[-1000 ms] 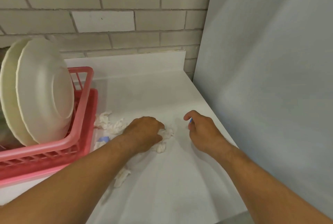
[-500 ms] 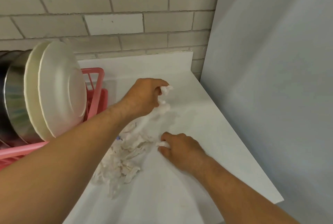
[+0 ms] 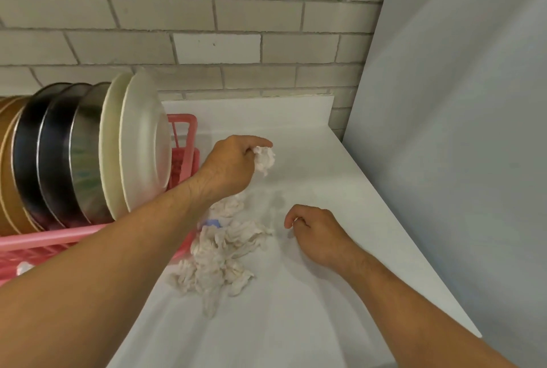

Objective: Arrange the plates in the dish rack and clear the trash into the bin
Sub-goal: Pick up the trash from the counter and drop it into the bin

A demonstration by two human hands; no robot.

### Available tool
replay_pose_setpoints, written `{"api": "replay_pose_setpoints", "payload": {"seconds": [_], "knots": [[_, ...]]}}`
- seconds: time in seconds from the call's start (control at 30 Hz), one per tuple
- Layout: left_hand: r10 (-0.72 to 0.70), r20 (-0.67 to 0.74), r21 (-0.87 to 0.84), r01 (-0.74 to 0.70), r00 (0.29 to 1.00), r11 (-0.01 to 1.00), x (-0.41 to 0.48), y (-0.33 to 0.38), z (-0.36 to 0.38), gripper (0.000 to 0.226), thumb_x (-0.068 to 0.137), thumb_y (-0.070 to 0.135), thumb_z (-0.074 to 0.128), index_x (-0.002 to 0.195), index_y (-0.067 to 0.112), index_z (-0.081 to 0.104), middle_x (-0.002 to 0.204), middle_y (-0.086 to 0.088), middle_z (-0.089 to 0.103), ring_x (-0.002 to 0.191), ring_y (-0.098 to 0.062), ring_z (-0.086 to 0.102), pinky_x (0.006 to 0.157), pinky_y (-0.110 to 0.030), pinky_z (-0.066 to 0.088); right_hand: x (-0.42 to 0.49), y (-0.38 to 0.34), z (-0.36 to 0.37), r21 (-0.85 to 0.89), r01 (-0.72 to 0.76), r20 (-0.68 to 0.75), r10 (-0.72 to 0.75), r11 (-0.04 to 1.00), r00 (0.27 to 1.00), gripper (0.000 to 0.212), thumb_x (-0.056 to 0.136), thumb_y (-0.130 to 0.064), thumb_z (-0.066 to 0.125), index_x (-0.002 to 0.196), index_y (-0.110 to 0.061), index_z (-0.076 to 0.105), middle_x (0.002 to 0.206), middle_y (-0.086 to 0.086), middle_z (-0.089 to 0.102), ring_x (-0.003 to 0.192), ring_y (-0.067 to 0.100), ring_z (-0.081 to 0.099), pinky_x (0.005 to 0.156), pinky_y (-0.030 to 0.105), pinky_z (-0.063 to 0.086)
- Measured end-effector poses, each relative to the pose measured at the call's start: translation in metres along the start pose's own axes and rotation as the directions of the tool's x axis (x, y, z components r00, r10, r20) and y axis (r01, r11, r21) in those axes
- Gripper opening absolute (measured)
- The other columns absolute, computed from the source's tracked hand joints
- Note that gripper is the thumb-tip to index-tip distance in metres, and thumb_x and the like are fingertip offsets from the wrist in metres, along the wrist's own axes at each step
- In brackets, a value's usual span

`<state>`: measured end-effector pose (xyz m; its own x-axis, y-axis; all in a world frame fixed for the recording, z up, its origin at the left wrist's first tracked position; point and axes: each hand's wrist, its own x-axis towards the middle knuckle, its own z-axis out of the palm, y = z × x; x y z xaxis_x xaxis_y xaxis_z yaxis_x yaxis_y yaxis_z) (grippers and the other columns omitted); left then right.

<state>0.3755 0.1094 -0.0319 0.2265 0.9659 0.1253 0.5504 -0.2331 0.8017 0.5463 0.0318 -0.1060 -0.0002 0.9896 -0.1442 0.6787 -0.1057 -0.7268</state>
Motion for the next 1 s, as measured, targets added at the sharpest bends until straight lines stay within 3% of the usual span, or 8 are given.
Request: {"api": "replay_pose_setpoints", "payload": {"seconds": [0.07, 0.17, 0.27, 0.4, 0.5, 0.57, 0.77, 1.0], "knots": [[-0.048, -0.016, -0.032, 0.047, 0.999, 0.998, -0.004, 0.001, -0.003, 0.041, 0.095, 0.008, 0.031, 0.104, 0.023, 0.068, 0.089, 0.006, 0.061, 0.05, -0.003, 0.05, 0.045, -0.016, 0.04, -0.002, -0.006, 0.006, 0.027, -0.009, 0.004, 0.009, 1.0, 1.0, 0.029, 0.09, -0.009, 0.036, 0.083, -0.014, 0.064, 0.075, -0.001, 0.06, 0.064, 0.013, 0.052, 0.064, 0.032, 0.046], [-0.127, 0.001, -0.098, 0.127, 0.992, 0.987, -0.01, 0.0, -0.011, 0.015, 0.09, 0.031, 0.053, 0.099, 0.024, 0.063, 0.094, 0.004, 0.063, 0.068, -0.007, 0.055, 0.061, -0.024, 0.043, -0.002, -0.016, 0.014, 0.028, -0.007, -0.043, 0.009, 1.0, 0.999, 0.028, 0.092, -0.028, 0.049, 0.069, -0.015, 0.056, 0.07, -0.001, 0.059, 0.066, 0.015, 0.053, 0.063, 0.036, 0.047], [-0.144, 0.071, -0.024, 0.146, 0.987, 0.989, -0.018, -0.007, -0.018, 0.027, 0.078, 0.031, 0.074, 0.1, 0.026, 0.059, 0.09, 0.002, 0.062, 0.071, -0.014, 0.061, 0.057, -0.027, 0.05, -0.002, -0.025, 0.022, -0.061, 0.01, -0.075, -0.014, 0.998, 0.997, 0.05, 0.093, -0.05, 0.05, 0.056, -0.017, 0.041, 0.056, -0.006, 0.045, 0.052, 0.012, 0.042, 0.054, 0.027, 0.037], [-0.097, 0.1, -0.01, 0.098, 0.99, 0.995, -0.03, -0.012, -0.026, 0.014, 0.097, 0.021, 0.049, 0.096, 0.021, 0.064, 0.072, -0.002, 0.066, 0.049, -0.011, 0.062, 0.046, -0.017, 0.045, -0.005, -0.028, 0.036, -0.147, 0.047, -0.063, -0.057, 0.988, 0.996, 0.047, 0.101, -0.04, 0.038, 0.075, -0.006, 0.058, 0.076, 0.005, 0.065, 0.072, 0.023, 0.06, 0.073, 0.036, 0.052], [-0.096, 0.204, -0.033, 0.105, 0.974, 0.994, -0.042, -0.018, -0.031, 0.025, 0.1, 0.016, 0.038, 0.106, 0.025, 0.061, 0.084, -0.004, 0.07, 0.064, -0.012, 0.071, 0.067, -0.031, 0.058, -0.014, -0.029, 0.046, -0.118, 0.032, -0.001, -0.033, 0.992, 0.999, 0.028, 0.101, -0.024, 0.037, 0.097, -0.013, 0.063, 0.086, 0.002, 0.067, 0.08, 0.02, 0.063, 0.079, 0.036, 0.054], [-0.07, 0.239, 0.003, 0.071, 0.968, 0.997, -0.049, -0.021, -0.034, 0.032, 0.099, 0.014, 0.034, 0.114, 0.028, 0.059, 0.083, -0.002, 0.067, 0.068, -0.01, 0.069, 0.063, -0.029, 0.057, -0.022, -0.031, 0.051, -0.123, 0.036, 0.012, -0.034, 0.992, 0.999, 0.026, 0.101, -0.022, 0.037, 0.106, -0.021, 0.062, 0.091, -0.003, 0.066, 0.081, 0.016, 0.063, 0.077, 0.029, 0.053], [0.06, 0.177, 0.189, -0.094, 0.982, 0.978, -0.072, -0.027, -0.042, 0.026, 0.093, 0.045, 0.047, 0.093, 0.021, 0.058, 0.089, 0.007, 0.06, 0.082, -0.01, 0.059, 0.067, -0.026, 0.048, -0.05, -0.049, 0.071, -0.291, -0.004, 0.049, 0.019, 0.957, 0.999, 0.035, 0.089, -0.056, 0.052, 0.109, -0.027, 0.054, 0.094, -0.006, 0.061, 0.085, 0.015, 0.059, 0.071, 0.028, 0.046], [0.153, 0.128, 0.238, -0.18, 0.98, 0.954, -0.111, -0.041, -0.058, 0.032, 0.099, 0.04, 0.038, 0.089, 0.017, 0.057, 0.073, 0.0, 0.062, 0.066, -0.013, 0.058, 0.057, -0.027, 0.045, -0.067, -0.051, 0.09, -0.391, -0.076, 0.049, 0.104, 0.917, 0.993, 0.02, 0.098, -0.038, 0.046, 0.086, -0.022, 0.045, 0.087, -0.001, 0.056, 0.076, 0.019, 0.053, 0.068, 0.032, 0.044]]}}
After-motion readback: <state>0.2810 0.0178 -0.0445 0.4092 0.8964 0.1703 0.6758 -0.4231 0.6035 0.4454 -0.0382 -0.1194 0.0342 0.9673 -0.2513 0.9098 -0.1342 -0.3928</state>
